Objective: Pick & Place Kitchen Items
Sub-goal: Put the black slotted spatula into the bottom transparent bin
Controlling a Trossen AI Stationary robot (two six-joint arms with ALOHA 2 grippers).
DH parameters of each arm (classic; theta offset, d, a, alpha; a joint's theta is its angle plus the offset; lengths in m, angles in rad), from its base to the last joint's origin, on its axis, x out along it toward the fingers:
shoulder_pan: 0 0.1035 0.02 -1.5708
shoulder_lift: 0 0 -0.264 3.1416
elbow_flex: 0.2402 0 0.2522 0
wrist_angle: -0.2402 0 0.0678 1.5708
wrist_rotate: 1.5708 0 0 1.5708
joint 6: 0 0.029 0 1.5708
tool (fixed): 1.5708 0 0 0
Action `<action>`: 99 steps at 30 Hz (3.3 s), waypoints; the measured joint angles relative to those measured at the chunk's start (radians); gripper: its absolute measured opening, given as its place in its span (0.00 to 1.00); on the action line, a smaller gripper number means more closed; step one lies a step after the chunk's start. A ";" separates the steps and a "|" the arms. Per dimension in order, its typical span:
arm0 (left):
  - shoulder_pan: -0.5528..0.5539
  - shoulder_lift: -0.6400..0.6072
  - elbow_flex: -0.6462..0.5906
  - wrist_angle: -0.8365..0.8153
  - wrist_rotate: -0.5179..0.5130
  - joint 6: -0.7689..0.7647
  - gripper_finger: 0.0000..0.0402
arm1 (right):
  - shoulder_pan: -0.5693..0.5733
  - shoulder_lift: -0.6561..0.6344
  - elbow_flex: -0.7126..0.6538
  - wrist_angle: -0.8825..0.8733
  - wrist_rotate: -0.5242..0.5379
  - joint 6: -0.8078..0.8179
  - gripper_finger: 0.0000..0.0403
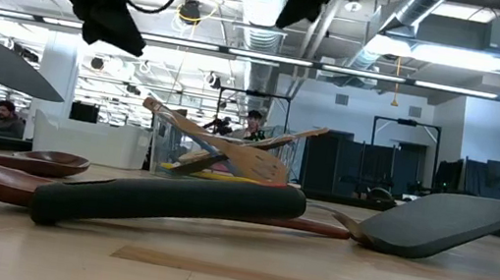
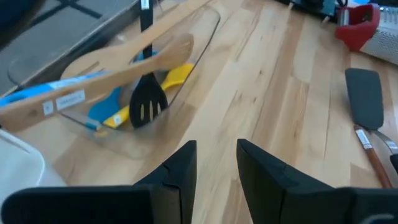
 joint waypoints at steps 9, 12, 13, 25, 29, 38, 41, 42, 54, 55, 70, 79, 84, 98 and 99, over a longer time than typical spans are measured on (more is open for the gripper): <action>-0.068 0.000 -0.008 0.142 0.000 -0.005 0.25 | 0.030 -0.430 -0.528 0.291 0.020 0.096 0.00; -0.093 0.000 -0.008 0.197 0.000 -0.005 0.25 | 0.044 -0.600 -0.760 0.442 0.048 0.140 0.00; -0.101 0.000 -0.008 0.214 0.000 -0.006 0.25 | 0.049 -0.658 -0.837 0.497 0.056 0.155 0.00; -0.255 0.025 -0.008 0.454 0.000 -0.040 0.25 | 0.151 -1.207 -1.550 1.176 0.060 0.267 0.00; -0.326 0.086 -0.007 0.569 0.000 -0.019 0.25 | 0.202 -1.297 -1.661 1.294 0.057 0.300 0.00; -0.399 0.370 -0.007 0.952 0.001 0.171 0.25 | 0.269 -1.331 -1.693 1.333 0.057 0.238 0.00; -0.387 0.435 -0.007 1.048 0.000 0.174 0.25 | 0.269 -1.332 -1.693 1.340 0.057 0.229 0.00; -0.382 0.450 -0.007 1.079 0.000 0.174 0.25 | 0.269 -1.332 -1.693 1.328 0.057 0.248 0.00; -0.347 0.466 -0.007 1.125 0.000 0.154 0.25 | 0.270 -1.284 -1.693 1.235 0.057 0.318 0.00; -0.347 0.466 -0.007 1.125 0.000 0.150 0.25 | 0.270 -1.277 -1.693 1.235 0.057 0.318 0.00; -0.353 0.466 -0.007 1.040 0.008 0.151 0.25 | 0.250 -1.114 -1.693 1.333 0.057 0.245 0.00; -0.325 0.466 -0.007 1.045 0.007 0.208 0.25 | 0.203 -1.007 -1.693 1.395 0.014 0.168 0.00; -0.323 0.466 -0.007 1.045 0.013 0.204 0.25 | 0.190 -0.927 -1.693 1.374 -0.212 0.202 0.00; -0.405 0.475 -0.007 1.080 0.135 0.127 0.25 | 0.193 -0.813 -1.693 1.425 -0.258 0.406 0.00; -0.419 0.486 -0.007 1.097 0.112 0.116 0.25 | 0.198 -0.816 -1.693 1.423 -0.257 0.408 0.00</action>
